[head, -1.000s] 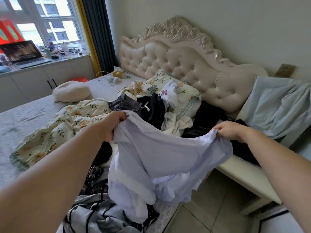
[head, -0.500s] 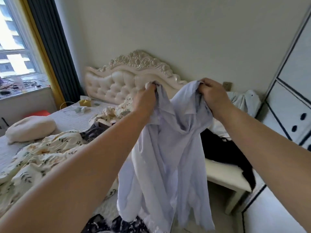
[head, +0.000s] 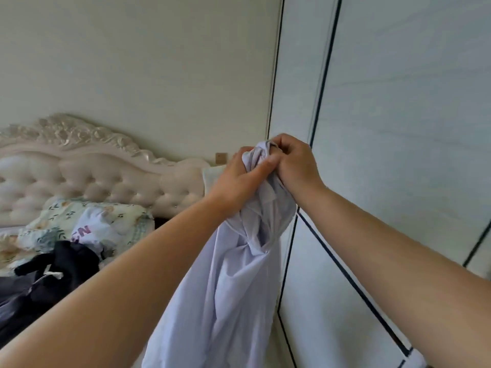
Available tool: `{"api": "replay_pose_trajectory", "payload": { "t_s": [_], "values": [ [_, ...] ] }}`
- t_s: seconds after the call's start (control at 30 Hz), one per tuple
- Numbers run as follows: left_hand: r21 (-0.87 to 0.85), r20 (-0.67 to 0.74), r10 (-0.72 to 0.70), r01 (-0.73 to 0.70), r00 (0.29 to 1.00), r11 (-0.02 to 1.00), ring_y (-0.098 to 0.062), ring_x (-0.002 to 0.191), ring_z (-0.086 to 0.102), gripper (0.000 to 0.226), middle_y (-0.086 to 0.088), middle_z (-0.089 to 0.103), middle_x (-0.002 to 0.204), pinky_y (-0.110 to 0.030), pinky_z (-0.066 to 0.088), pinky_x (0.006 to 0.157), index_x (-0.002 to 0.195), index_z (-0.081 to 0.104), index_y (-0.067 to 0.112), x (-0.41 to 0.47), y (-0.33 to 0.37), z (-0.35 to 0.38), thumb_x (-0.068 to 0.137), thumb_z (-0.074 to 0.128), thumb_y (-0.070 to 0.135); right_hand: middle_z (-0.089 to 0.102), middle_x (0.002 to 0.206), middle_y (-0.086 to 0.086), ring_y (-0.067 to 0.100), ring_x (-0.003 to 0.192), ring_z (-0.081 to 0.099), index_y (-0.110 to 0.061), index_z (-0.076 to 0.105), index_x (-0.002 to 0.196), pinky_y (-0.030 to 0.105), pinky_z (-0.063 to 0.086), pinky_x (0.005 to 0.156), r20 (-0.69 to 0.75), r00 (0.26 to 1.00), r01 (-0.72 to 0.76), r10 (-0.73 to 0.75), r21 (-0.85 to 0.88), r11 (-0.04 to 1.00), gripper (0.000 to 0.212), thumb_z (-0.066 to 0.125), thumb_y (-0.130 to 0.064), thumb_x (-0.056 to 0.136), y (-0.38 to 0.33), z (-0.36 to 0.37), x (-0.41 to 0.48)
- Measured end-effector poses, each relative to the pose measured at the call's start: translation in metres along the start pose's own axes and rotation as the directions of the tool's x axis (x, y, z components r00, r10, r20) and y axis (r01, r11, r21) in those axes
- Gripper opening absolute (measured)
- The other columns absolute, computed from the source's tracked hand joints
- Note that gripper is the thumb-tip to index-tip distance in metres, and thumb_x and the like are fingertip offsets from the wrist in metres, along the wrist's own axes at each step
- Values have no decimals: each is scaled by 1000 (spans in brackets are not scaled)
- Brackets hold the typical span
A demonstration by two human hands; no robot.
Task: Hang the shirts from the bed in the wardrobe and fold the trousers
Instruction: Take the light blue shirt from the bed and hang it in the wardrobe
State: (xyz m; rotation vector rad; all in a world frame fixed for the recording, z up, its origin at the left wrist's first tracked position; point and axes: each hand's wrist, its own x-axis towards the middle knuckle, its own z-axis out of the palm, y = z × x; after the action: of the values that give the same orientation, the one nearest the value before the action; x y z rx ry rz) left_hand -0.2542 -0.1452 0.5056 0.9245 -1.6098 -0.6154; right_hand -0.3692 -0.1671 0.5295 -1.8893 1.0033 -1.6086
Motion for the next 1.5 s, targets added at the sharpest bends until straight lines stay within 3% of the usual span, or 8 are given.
{"api": "replay_pose_trajectory", "payload": {
  "t_s": [0.17, 0.37, 0.67, 0.8, 0.9, 1.07, 1.27, 1.5],
  "values": [
    [34, 162, 41, -47, 986, 998, 5, 83, 61, 35, 14, 66, 92, -8, 46, 67, 99, 57, 33, 9, 32, 63, 75, 67, 57, 56, 49, -17, -6, 48, 48, -25, 57, 57, 7, 37, 49, -39, 999, -8, 5, -91, 996, 31, 56, -10, 84, -19, -87, -14],
    [26, 231, 204, -216, 951, 976, 9, 69, 57, 14, 15, 63, 80, -6, 42, 59, 87, 57, 31, 12, 78, 144, 83, 70, 29, 55, 63, -6, 5, 62, 50, -17, 58, 64, 15, 40, 57, -52, 998, -48, 40, -152, 987, 22, 56, -2, 80, -43, -196, -42],
    [21, 249, 516, -538, 819, 843, -1, 66, 54, 24, 11, 57, 71, -17, 42, 57, 83, 46, 28, 17, 210, 276, 88, 58, 48, 68, 70, -1, 12, 69, 64, -22, 68, 69, 22, 53, 66, -240, 970, -53, 43, -35, 998, 27, 55, -5, 86, -104, -375, -80],
    [-127, 229, 531, -516, 816, 847, -13, 65, 54, 27, 3, 59, 70, -36, 47, 65, 81, 51, 18, 16, 257, 342, 92, 55, 43, 66, 66, -5, 10, 66, 61, -22, 65, 71, 23, 51, 68, -415, 910, -70, 8, -135, 988, 28, 54, -2, 87, -121, -435, -92],
    [-187, 215, 534, -502, 818, 844, -18, 69, 56, 23, 0, 60, 73, -34, 46, 63, 78, 50, 21, 18, 284, 386, 95, 52, 36, 66, 72, -3, 13, 73, 62, -21, 65, 74, 27, 51, 75, -497, 867, -97, -11, -191, 977, 25, 54, -3, 88, -132, -474, -99],
    [-230, 244, 539, -492, 806, 840, -20, 72, 58, 23, -3, 62, 77, -30, 43, 59, 88, 53, 14, 33, 319, 441, 96, 49, 35, 67, 62, -7, 6, 58, 63, -20, 67, 72, 15, 50, 57, -595, 804, -165, -4, -230, 959, 24, 56, -6, 87, -146, -527, -101],
    [-308, 234, 581, -508, 779, 804, -21, 66, 52, 30, 1, 54, 68, -29, 36, 55, 68, 37, 27, 49, 350, 496, 95, 49, 32, 58, 79, 12, 20, 74, 52, 7, 63, 91, 30, 42, 73, -700, 711, -254, -66, -344, 904, 19, 54, -10, 88, -157, -573, -96],
    [-375, 181, 664, -573, 725, 729, -28, 74, 55, 17, -5, 60, 78, -31, 35, 56, 82, 47, 22, 68, 398, 540, 94, 46, 34, 51, 53, -8, 10, 54, 44, -25, 54, 52, 21, 34, 52, -614, 713, -426, -338, -762, 487, 41, 51, -17, 92, -193, -619, -90]
  ]
}}
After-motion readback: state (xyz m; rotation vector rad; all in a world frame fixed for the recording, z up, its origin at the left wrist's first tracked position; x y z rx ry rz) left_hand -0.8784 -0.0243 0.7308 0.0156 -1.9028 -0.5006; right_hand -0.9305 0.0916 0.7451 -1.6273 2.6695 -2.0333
